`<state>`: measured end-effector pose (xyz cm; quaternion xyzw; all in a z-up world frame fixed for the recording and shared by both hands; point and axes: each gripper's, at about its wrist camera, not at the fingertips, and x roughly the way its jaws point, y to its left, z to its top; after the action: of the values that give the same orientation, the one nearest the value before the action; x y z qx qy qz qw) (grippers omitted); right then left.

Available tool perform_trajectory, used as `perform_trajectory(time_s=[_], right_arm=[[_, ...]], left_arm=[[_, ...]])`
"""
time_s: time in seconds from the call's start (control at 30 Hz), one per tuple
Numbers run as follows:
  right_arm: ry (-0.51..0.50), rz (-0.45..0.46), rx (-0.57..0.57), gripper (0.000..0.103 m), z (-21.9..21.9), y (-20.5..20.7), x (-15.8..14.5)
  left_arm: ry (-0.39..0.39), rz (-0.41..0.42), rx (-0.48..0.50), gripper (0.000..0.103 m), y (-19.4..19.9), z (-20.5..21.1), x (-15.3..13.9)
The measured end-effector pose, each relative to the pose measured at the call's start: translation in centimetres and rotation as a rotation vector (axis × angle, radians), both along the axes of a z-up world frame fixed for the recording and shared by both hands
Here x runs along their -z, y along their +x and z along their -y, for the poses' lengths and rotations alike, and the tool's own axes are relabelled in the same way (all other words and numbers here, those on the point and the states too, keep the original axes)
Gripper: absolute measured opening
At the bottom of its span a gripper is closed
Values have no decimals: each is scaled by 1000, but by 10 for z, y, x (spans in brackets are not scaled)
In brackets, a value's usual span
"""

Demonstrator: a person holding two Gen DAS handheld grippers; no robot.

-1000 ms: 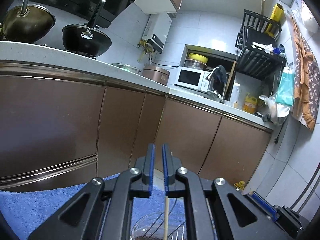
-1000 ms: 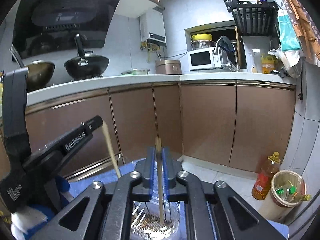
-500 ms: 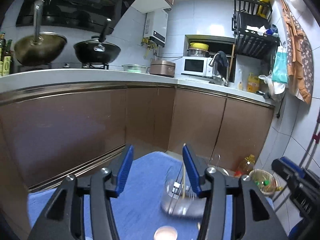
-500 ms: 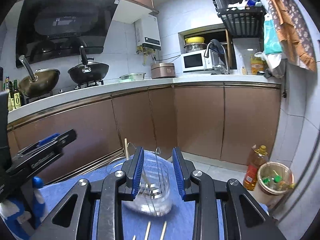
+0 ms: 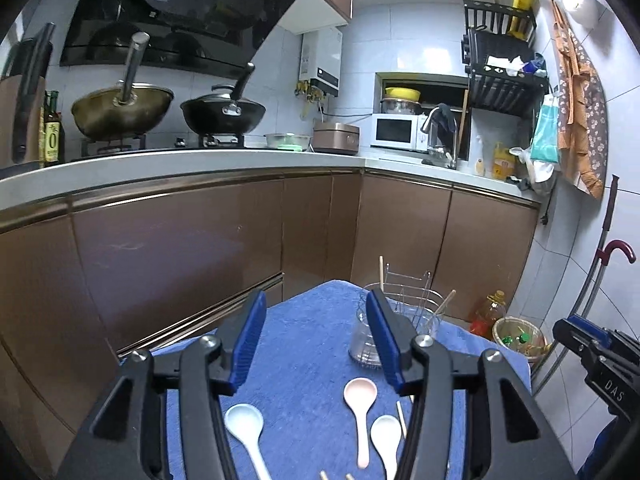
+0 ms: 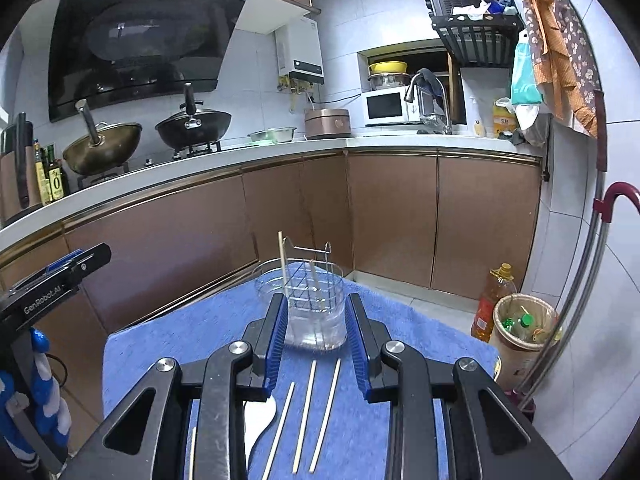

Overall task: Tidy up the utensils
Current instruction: 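Move both tools back down toward the utensils on the towel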

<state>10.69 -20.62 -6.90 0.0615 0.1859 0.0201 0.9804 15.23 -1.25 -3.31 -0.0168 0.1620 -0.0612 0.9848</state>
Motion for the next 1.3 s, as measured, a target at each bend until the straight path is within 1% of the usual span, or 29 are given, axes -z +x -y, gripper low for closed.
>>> perform_trajectory(time_s=[0.17,0.47,0.73,0.87,0.97,1.0,1.07,1.13,1.23,1.3], right_arm=[[-16,0,-7,28,-13,-22,-5],[-36,-6,-25,29,-32,-47,-7],[-33,-19,-42,29,-38,-56,-5],[-33,-37,-52,29,-38,-57,-1],[-5,-79,-70,29,-34,-51,6],[9,-98,-73,29,-31,-48,9],[52,-159,-74,29,-22,-37,20],[93,-224,-75,29,-11,-23,34],[142,-302,-90,29,1,-5,53],[177,-362,-99,29,9,14,69]], left_arm=[[-2,1,3,50,-26,-16,-5],[-1,-21,-6,50,-56,-40,-8],[2,-52,-8,50,-75,-58,-6],[6,-82,0,50,-77,-61,1],[-21,-144,12,50,-66,-68,12],[-40,-189,21,50,-58,-72,19],[-108,-311,76,50,-36,-80,36],[-163,-403,121,49,-19,-84,52],[-181,-481,179,49,2,-76,70],[-188,-551,228,49,22,-66,84]])
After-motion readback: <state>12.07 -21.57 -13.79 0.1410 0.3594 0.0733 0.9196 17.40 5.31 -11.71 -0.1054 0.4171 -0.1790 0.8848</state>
